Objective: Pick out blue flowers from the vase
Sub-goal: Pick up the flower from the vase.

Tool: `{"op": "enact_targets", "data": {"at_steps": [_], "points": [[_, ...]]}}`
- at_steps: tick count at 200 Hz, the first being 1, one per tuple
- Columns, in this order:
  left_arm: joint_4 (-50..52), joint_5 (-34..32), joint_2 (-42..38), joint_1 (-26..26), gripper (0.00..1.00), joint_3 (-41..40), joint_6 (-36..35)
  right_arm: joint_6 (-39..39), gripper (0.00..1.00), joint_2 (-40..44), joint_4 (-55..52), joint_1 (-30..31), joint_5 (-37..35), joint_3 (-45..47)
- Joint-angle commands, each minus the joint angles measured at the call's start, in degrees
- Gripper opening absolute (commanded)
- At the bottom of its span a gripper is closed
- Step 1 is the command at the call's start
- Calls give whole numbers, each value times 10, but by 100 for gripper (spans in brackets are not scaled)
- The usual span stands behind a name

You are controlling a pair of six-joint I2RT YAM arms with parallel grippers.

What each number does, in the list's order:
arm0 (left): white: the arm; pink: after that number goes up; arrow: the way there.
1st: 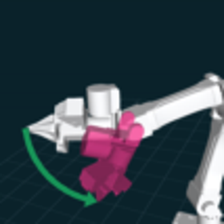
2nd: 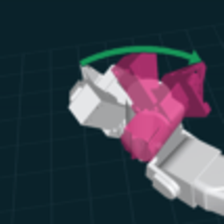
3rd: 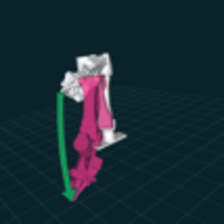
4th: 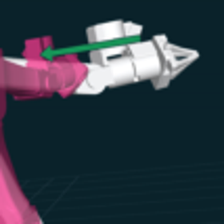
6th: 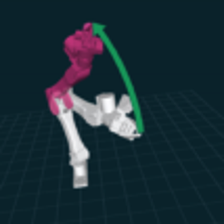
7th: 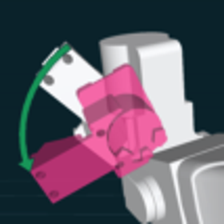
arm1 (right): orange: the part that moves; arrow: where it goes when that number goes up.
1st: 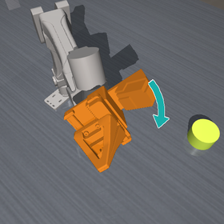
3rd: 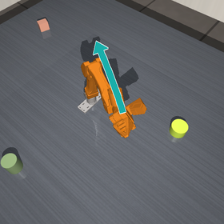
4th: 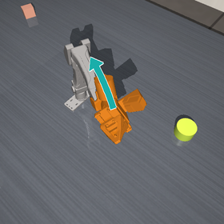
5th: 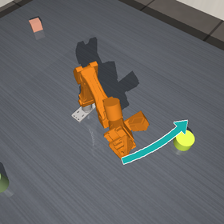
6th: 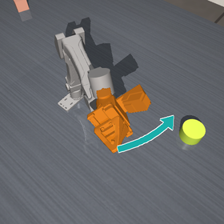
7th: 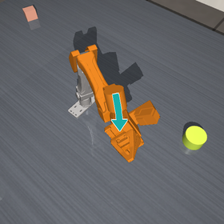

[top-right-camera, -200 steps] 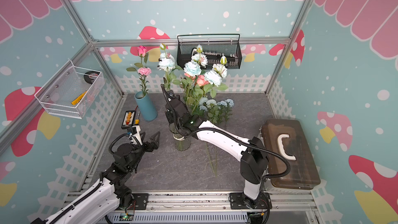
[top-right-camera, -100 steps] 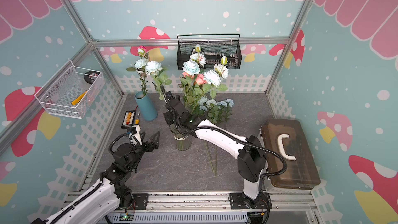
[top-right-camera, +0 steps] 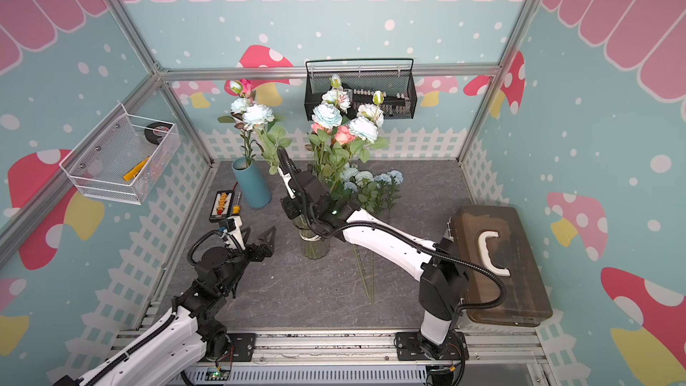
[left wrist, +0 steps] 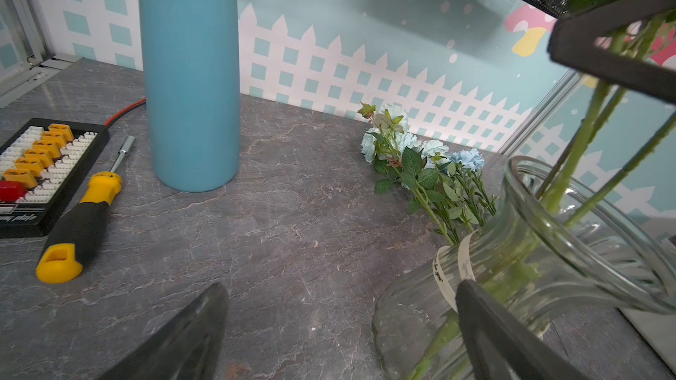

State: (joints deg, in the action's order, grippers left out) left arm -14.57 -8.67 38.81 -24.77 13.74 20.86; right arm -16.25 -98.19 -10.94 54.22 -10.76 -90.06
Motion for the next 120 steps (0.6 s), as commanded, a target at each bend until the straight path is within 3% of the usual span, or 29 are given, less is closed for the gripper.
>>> {"op": "enact_targets", "data": {"at_steps": [1,120], "points": [[-16,8,0,4,97,-7,10,35,0,40,20,19,23,7],[-16,7,5,5,97,-6,10,51,0,156,82,44,30,82]]}}
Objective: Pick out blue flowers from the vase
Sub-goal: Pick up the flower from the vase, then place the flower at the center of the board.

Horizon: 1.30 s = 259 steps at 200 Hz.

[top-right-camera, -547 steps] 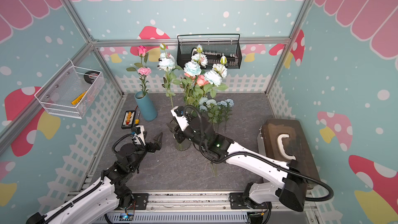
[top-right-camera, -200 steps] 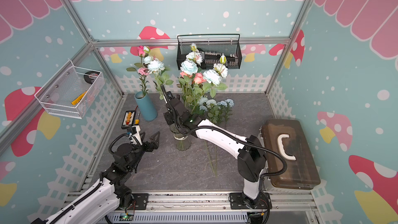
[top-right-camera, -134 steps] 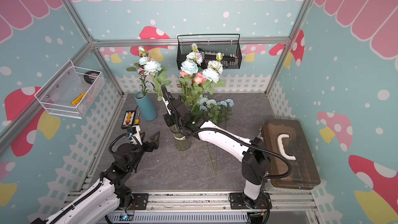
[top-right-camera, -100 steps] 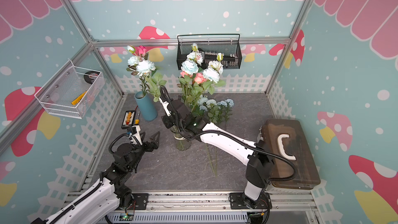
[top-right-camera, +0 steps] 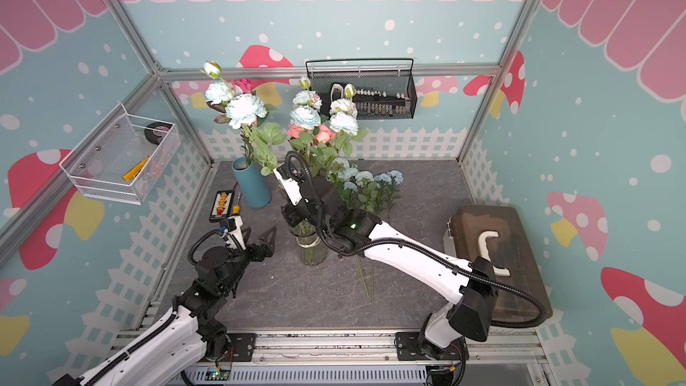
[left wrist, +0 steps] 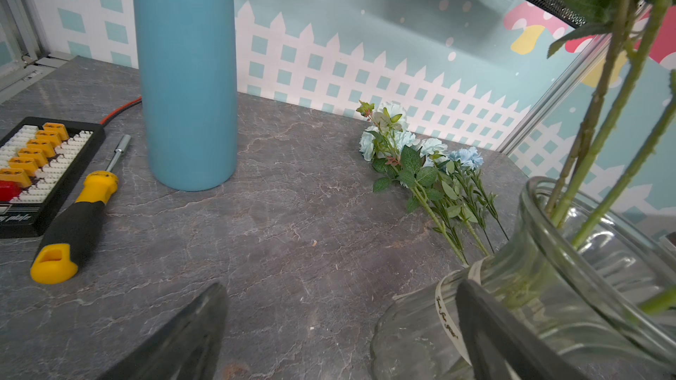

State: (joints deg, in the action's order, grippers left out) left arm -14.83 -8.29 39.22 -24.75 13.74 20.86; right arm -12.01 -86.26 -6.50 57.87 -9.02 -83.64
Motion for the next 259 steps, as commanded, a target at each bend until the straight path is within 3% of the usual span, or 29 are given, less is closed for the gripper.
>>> {"op": "enact_targets", "data": {"at_steps": [1,68,103,130,188,259], "points": [[-13,3,1,5,97,-6,10,8,0,38,38,8,12,19],[-13,4,4,6,97,-4,11,16,0,119,78,10,9,61],[-13,3,3,6,97,-5,11,44,0,117,23,9,-34,-7],[-13,1,5,6,97,-4,13,55,0,124,-5,8,-29,-46],[-11,0,25,8,97,7,14,-28,0,196,-26,-57,97,-8],[-8,4,53,8,95,22,11,-54,0,287,-21,-116,136,59]]}}
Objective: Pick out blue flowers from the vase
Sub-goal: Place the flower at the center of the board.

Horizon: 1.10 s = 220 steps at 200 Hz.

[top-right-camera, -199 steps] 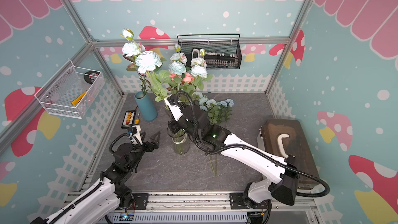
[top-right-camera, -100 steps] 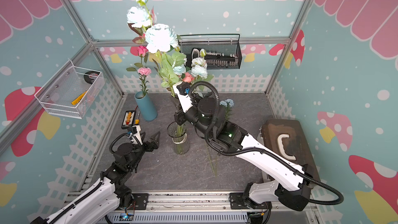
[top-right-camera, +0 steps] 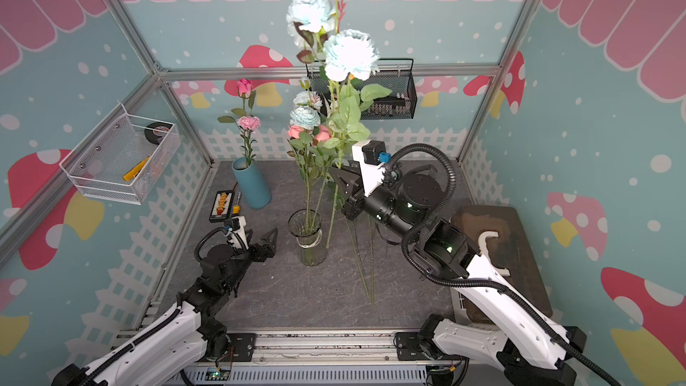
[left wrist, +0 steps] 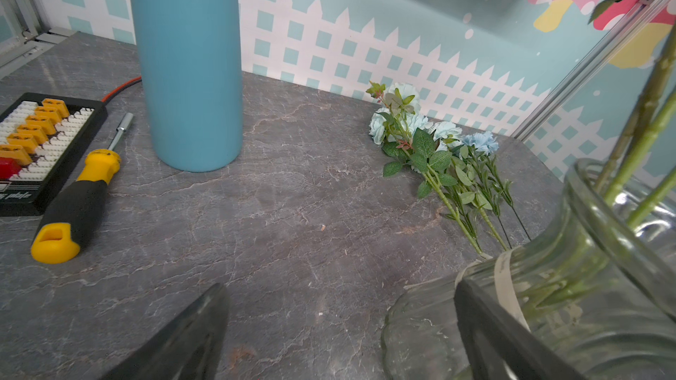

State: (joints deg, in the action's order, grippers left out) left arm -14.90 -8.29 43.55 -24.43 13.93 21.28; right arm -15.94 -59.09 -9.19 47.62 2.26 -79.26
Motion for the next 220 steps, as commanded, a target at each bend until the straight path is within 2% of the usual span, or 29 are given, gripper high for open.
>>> {"op": "enact_targets", "data": {"at_steps": [1,32,97,133,167,220], "points": [[-7,4,10,4,95,20,7,-15,0,16,6,-14,23,16],[-6,4,9,4,93,21,7,-31,0,31,-22,-35,-27,35],[-6,3,5,4,93,19,7,-36,0,88,-65,-68,-177,101],[-6,3,8,4,93,21,7,-40,0,88,-103,-111,-212,106],[-6,3,9,4,93,21,7,-57,0,88,-122,-203,-189,127],[-5,5,15,4,93,24,7,-84,0,60,-133,-377,-70,162]]}}
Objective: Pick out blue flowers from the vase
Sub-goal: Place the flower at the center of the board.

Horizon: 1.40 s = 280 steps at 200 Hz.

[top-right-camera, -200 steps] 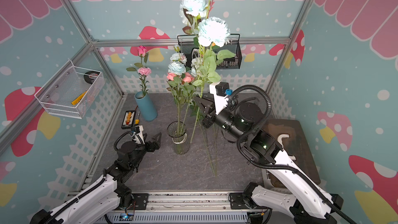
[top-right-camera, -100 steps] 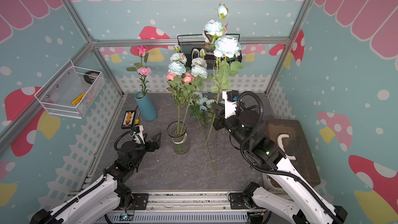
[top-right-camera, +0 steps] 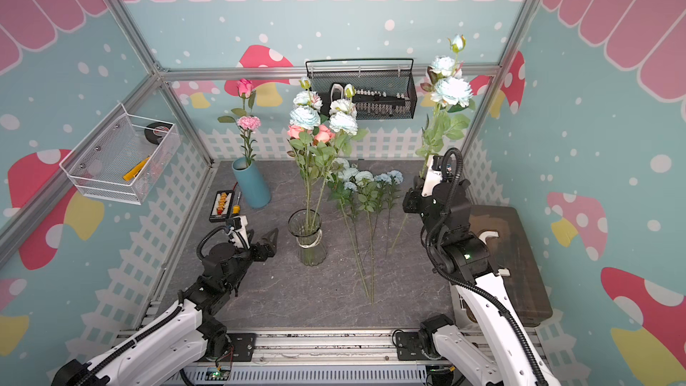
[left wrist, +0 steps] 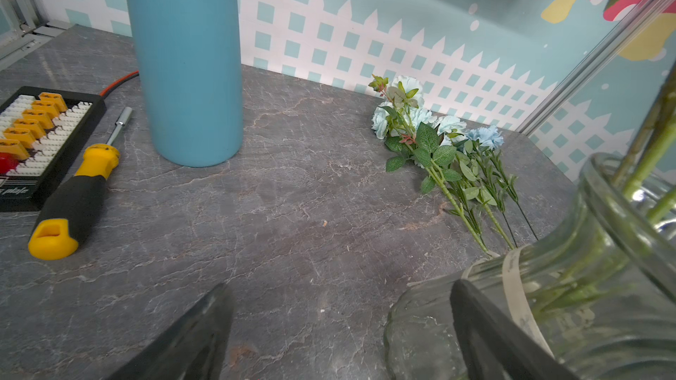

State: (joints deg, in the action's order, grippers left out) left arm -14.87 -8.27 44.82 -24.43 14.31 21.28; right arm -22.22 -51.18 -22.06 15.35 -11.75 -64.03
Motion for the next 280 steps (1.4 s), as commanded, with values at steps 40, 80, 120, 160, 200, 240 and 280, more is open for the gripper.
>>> {"op": "enact_targets", "data": {"at_steps": [40,80,120,160,200,240,280], "points": [[-5,3,3,4,92,20,7,-18,0,-73,-8,-115,110,19],[-5,4,7,4,92,23,7,-5,0,-131,-36,-149,136,5],[-4,4,9,4,92,24,7,-5,0,-184,-44,-166,153,-1],[-4,4,9,4,92,23,7,8,0,-244,-50,-172,147,-8],[-5,4,9,4,92,23,7,14,0,-320,-31,-177,165,-11],[-4,4,9,4,92,23,7,13,0,-379,-1,-184,173,-6],[-3,2,9,4,92,23,7,11,0,-433,34,-190,198,-5]]}}
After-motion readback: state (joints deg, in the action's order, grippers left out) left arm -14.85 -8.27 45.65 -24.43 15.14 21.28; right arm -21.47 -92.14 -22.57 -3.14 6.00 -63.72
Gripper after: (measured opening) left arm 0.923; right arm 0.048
